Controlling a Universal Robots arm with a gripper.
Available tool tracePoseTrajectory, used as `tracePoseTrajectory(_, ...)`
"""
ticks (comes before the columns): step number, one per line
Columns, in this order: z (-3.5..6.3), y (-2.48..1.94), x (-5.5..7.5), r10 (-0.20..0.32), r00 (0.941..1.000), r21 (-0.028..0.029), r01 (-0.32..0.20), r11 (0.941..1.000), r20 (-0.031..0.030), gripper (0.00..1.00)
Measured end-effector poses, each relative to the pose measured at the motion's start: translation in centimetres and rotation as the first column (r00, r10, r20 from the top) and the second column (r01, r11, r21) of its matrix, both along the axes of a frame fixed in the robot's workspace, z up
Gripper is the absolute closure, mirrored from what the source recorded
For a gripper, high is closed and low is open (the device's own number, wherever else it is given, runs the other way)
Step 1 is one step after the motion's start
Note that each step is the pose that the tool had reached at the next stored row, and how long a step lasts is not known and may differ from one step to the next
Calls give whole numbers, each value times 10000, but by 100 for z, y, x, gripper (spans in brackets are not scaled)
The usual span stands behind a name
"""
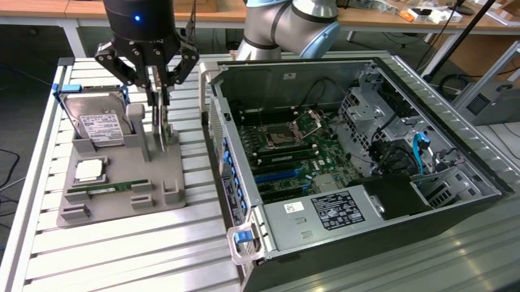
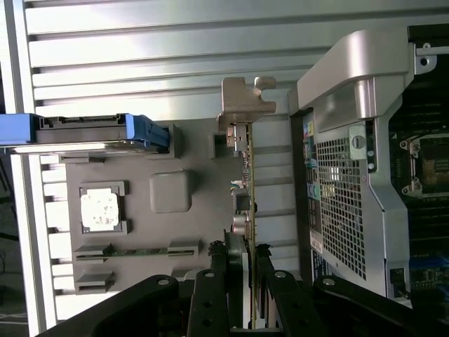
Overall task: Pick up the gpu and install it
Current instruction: 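Pick up the gpu and move the gpu toward the slot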
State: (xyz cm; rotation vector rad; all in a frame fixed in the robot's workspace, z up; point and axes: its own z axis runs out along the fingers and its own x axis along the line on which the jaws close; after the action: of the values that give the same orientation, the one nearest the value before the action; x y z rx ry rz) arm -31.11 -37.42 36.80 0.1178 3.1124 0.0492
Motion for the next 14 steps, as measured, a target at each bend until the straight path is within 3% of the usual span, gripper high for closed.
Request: tracePoseTrajectory(14, 54, 0, 0, 0, 10000, 0, 0, 10000, 0, 73)
